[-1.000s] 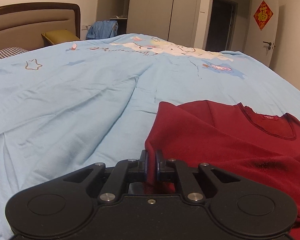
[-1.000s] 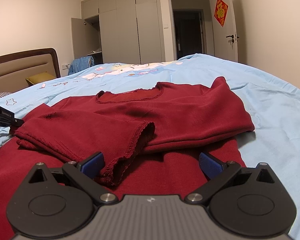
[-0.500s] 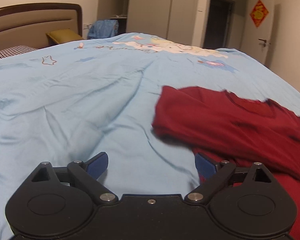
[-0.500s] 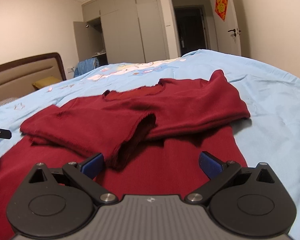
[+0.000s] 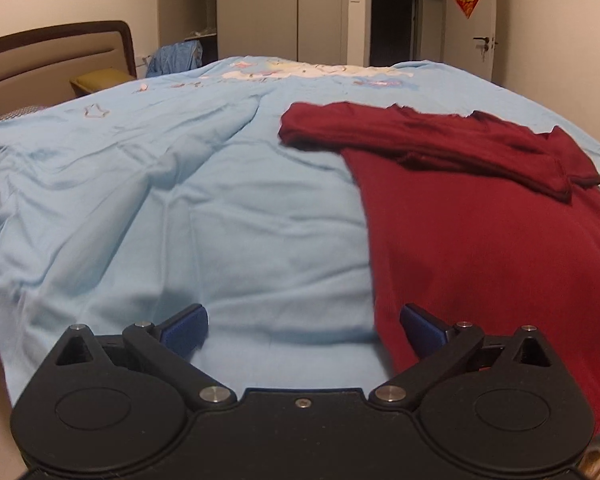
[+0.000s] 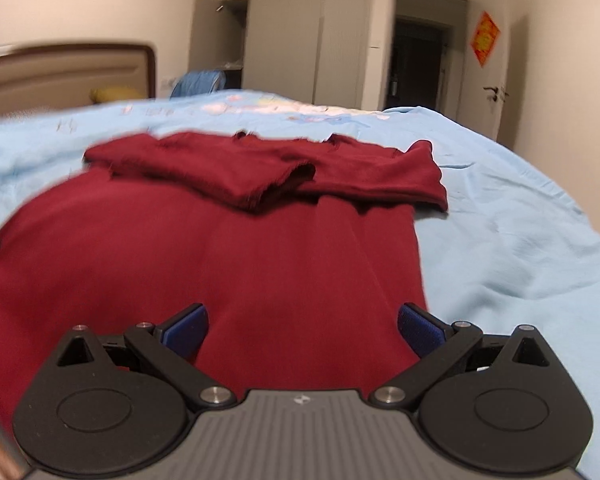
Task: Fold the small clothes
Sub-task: 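Move the right gripper to the sweater hem and close on it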
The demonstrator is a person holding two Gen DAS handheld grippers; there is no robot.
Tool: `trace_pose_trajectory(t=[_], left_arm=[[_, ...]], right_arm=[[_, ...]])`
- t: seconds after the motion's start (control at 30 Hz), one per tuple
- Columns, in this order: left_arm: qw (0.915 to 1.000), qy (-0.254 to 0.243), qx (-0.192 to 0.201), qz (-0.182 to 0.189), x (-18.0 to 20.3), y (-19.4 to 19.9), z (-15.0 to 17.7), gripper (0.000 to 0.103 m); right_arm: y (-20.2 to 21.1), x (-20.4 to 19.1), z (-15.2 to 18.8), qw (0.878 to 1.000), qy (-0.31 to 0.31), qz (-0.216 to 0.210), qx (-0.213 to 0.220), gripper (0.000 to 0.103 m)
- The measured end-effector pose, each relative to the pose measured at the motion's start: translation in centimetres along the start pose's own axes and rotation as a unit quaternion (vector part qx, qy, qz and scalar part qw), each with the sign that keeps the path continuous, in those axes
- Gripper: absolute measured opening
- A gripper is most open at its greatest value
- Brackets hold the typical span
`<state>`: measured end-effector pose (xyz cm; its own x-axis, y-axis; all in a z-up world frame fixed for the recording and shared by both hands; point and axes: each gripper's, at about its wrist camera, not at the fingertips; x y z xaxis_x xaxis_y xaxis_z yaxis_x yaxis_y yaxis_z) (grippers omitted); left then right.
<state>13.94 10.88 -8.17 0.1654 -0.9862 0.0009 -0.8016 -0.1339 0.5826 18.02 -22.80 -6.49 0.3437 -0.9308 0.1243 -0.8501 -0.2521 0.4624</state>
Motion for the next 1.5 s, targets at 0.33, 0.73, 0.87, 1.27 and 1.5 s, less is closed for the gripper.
trace_pose_trajectory(t=[0.33, 0.73, 0.87, 1.27, 1.5], left_arm=[[0.9996, -0.027, 0.005, -0.005, 0.5, 2.5, 0.4, 0.102], [0.9929, -0.096, 0.024, 0.067, 5.1, 5.6, 0.3, 0.102], [0.9882, -0.115, 0.028, 0.097, 7.1, 5.4, 0.0, 0.102], [0.9677, -0.164, 0.037, 0.188, 10.5, 6.1, 0.5, 0.102], [0.9520, -0.214, 0.039, 0.215, 12.5, 6.4, 1.3, 0.102]], right_arm=[[3.9, -0.8, 1.6, 0.994, 0.099, 0.023, -0.041, 0.103], [9.0, -2.7, 4.2, 0.964, 0.253, -0.003, -0.076, 0.103], [8.2, -3.6, 4.6, 0.953, 0.293, 0.012, -0.078, 0.103], [9.8, -5.0, 4.0, 0.940, 0.340, -0.012, 0.013, 0.051], [8.7, -3.3, 0.7, 0.971, 0.232, -0.055, 0.017, 0.022]])
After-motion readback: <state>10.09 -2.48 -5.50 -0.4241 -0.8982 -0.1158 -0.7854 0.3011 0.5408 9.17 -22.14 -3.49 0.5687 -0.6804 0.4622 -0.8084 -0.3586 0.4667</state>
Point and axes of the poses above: each gripper's, at about its wrist camera, not at the fingertips, and y roughly against the way its jaws point, x to its right, z to its underside
